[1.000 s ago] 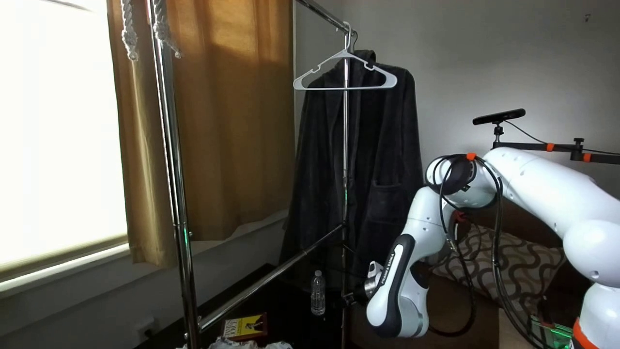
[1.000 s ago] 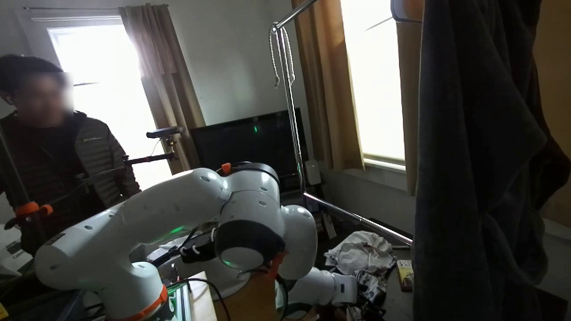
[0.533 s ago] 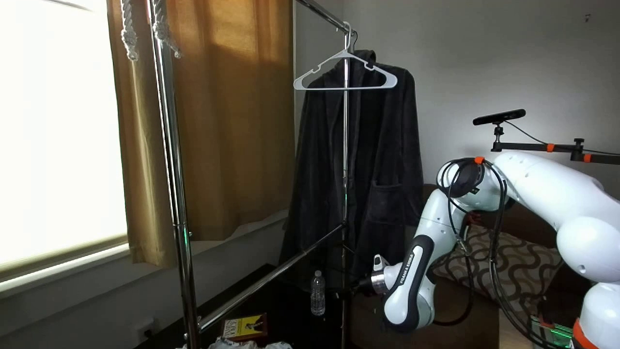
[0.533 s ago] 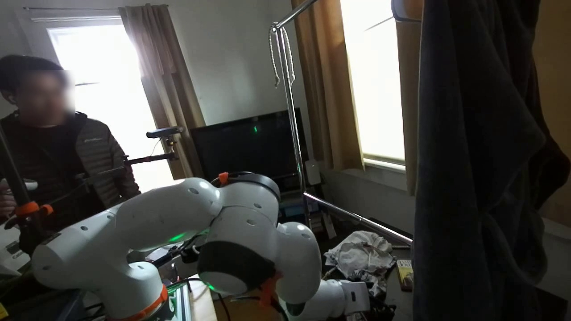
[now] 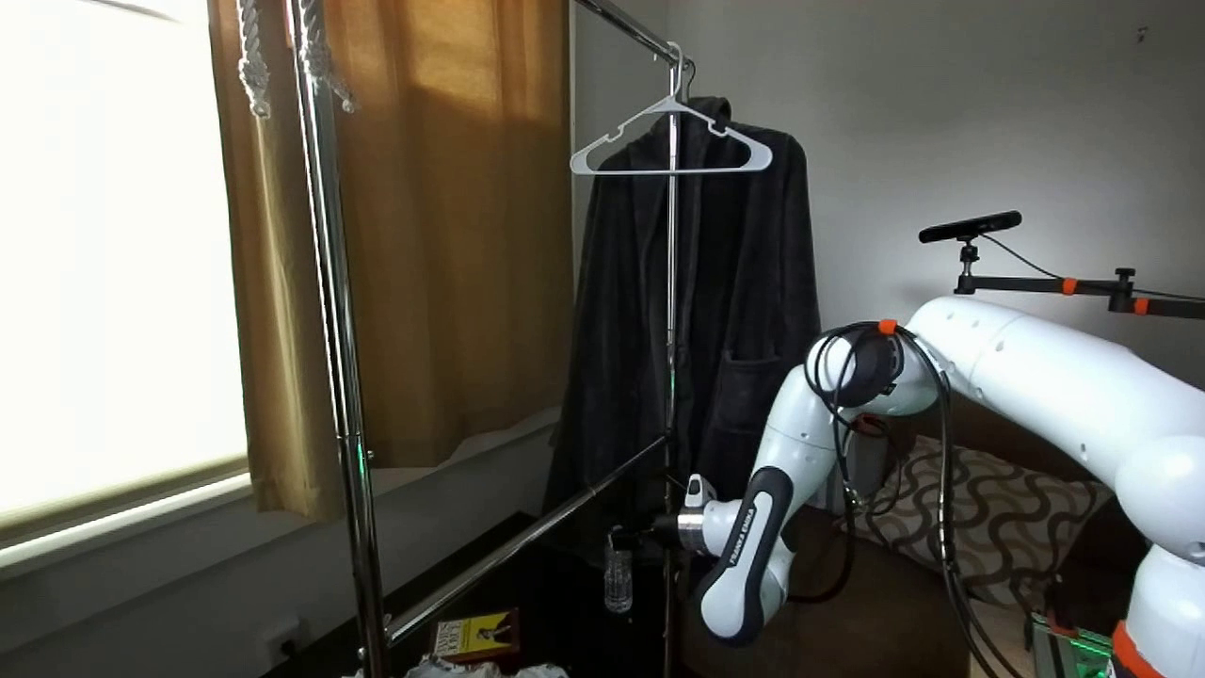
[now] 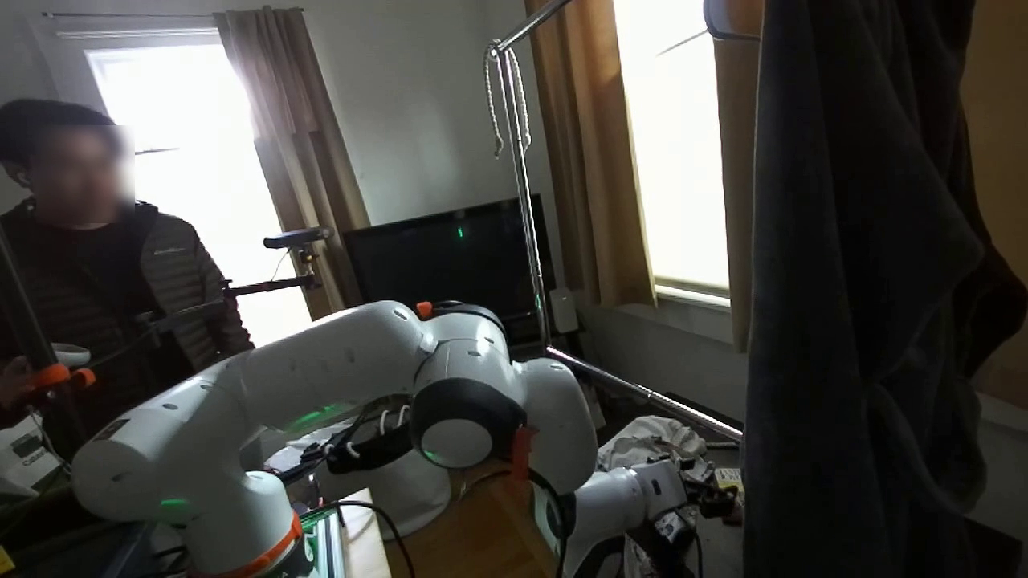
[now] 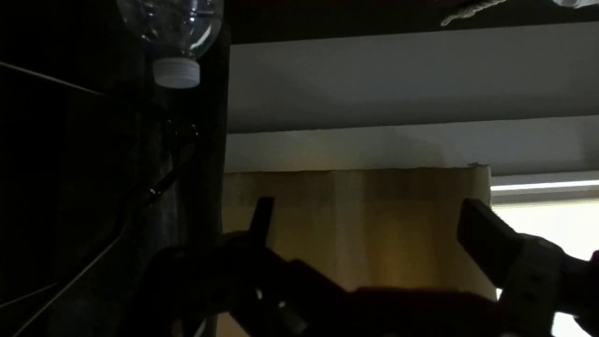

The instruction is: Put the water bottle in the grey rob

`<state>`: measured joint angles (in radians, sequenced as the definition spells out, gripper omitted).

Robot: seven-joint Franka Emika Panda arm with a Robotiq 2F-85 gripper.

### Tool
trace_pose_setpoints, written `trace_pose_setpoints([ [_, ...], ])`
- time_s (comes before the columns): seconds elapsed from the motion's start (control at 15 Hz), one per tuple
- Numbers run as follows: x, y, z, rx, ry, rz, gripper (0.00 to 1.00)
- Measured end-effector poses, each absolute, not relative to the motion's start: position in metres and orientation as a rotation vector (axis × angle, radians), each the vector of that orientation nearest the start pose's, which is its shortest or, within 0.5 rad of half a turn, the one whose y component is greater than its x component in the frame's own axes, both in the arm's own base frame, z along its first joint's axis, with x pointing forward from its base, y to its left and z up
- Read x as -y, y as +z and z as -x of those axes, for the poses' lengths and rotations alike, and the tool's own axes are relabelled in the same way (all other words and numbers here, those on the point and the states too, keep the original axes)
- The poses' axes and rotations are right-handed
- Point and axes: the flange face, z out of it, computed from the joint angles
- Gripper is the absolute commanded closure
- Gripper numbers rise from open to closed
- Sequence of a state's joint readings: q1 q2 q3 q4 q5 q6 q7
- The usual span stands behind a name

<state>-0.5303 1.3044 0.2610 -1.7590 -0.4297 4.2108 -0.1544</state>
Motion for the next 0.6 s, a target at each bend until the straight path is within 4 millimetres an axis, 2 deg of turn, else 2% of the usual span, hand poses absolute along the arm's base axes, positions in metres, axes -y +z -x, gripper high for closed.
trace_pose_setpoints([
  [0.27,0.135,0.017,-0.581,-0.046,-1.837,2.525,0.0],
  [0.6,0.138,-0.006,-0.589,-0.116,-1.808,2.553,0.0],
])
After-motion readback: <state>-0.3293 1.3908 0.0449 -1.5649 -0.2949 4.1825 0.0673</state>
